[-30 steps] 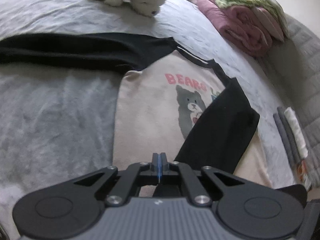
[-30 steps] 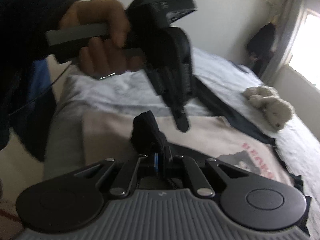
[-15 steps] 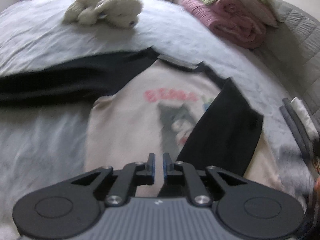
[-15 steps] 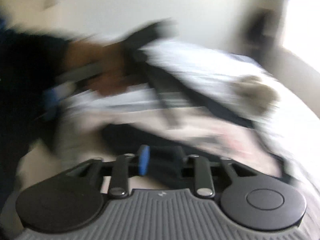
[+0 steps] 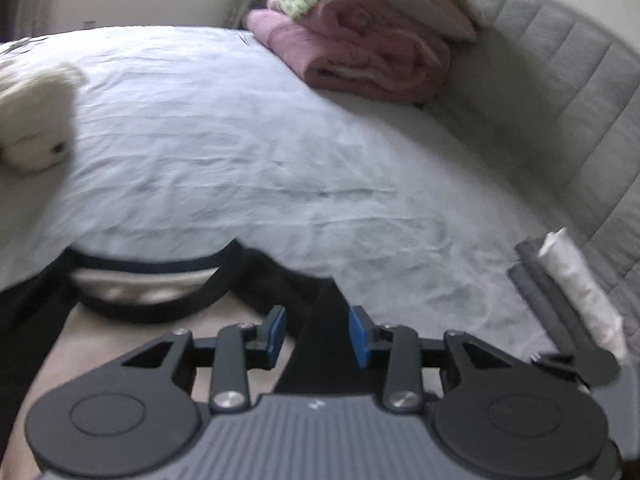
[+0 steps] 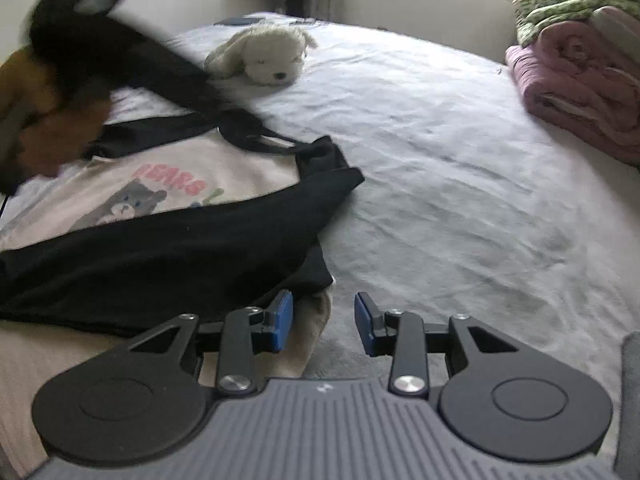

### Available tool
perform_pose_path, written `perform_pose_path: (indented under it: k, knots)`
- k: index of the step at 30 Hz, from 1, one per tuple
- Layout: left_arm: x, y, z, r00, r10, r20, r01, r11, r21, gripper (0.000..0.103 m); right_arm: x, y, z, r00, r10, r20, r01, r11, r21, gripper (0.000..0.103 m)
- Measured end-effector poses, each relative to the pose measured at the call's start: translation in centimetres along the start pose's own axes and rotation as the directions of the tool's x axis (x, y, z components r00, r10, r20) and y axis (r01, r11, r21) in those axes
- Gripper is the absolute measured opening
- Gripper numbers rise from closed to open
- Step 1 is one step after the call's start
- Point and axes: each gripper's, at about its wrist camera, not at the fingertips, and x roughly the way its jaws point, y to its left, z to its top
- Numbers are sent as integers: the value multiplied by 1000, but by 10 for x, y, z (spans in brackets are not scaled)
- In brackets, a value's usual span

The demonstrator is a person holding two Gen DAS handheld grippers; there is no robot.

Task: Fold clothes

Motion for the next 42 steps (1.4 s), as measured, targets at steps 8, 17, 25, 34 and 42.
perform_pose_path:
  k: [8, 17, 25, 34, 42]
  knots:
    - [60, -14, 17, 994, -55, -94, 63, 995, 79, 38, 24, -11, 1, 999, 33, -36, -34, 999, -20, 31]
    - [70, -9, 12, 994, -21, -106, 30, 996, 81, 6, 33, -12, 8, 999, 51, -13, -50, 997, 57, 14]
    - [42, 34, 4, 979, -106, 176, 129, 984, -125, 5, 30, -49, -4, 994, 111, 15, -106, 889, 446, 10]
    - [75, 20, -9, 990, -27, 140, 35, 998, -56, 5, 29, -52, -9, 994, 105, -14, -79, 831, 551, 10]
    - [66, 28, 2, 982, 21, 188, -2, 995, -101, 12, 3, -72, -11, 997, -58, -59, 80, 860, 503, 23]
